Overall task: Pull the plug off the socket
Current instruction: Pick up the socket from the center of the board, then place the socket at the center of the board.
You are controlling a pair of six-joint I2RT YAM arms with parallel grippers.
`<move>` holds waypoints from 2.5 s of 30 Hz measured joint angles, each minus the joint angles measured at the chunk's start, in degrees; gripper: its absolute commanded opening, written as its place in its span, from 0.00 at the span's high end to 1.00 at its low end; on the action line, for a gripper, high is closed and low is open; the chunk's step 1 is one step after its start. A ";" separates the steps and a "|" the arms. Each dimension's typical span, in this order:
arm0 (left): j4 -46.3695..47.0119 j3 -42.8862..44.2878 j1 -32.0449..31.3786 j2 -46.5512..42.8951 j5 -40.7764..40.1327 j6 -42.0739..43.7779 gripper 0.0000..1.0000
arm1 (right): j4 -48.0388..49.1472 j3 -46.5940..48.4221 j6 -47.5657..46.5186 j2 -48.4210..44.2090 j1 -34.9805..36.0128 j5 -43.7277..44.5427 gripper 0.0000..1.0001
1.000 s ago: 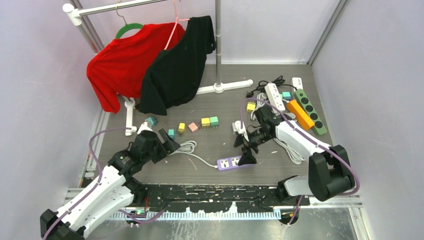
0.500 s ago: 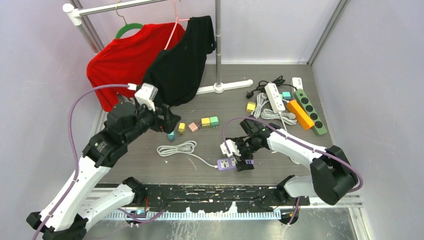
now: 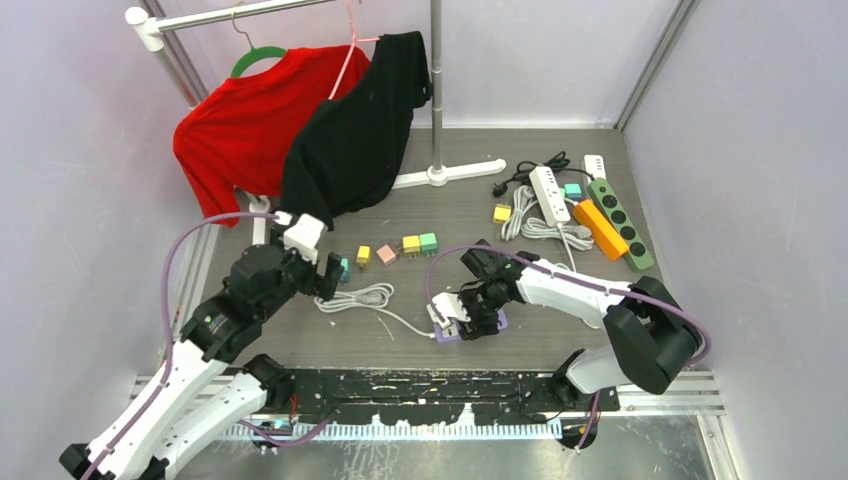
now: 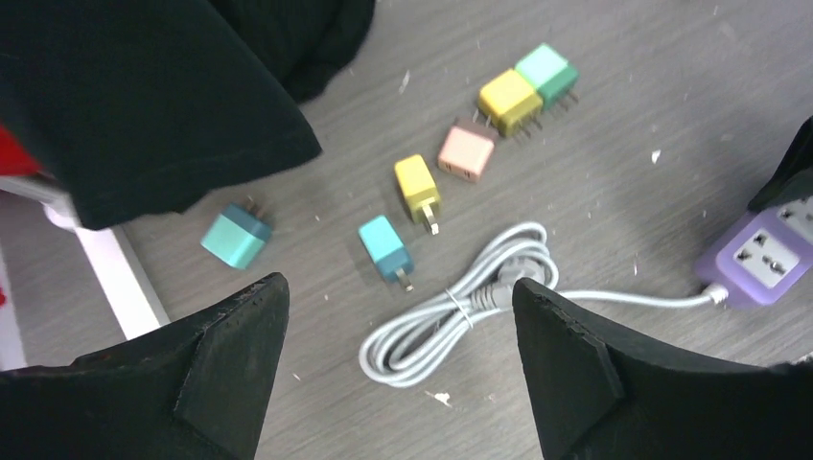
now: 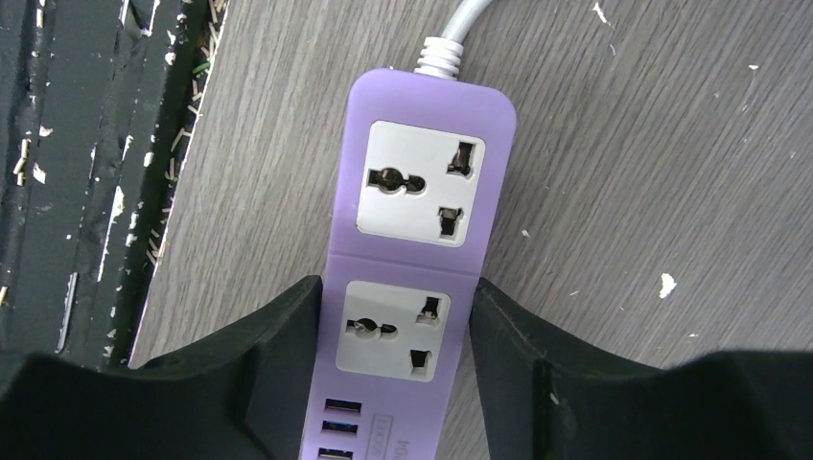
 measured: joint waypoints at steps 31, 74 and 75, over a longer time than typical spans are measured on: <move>3.10 -2.64 0.00 -10.47 -5.03 1.42 0.13 | -22.97 10.69 -6.67 -19.08 -40.06 -10.36 0.99; 3.65 -2.99 0.00 -12.48 -3.48 1.40 0.13 | 24.22 14.05 46.99 4.66 -55.80 17.73 0.55; 3.65 -2.99 0.00 -12.48 -3.48 1.40 0.13 | 24.63 14.05 47.82 4.76 -55.82 18.05 0.46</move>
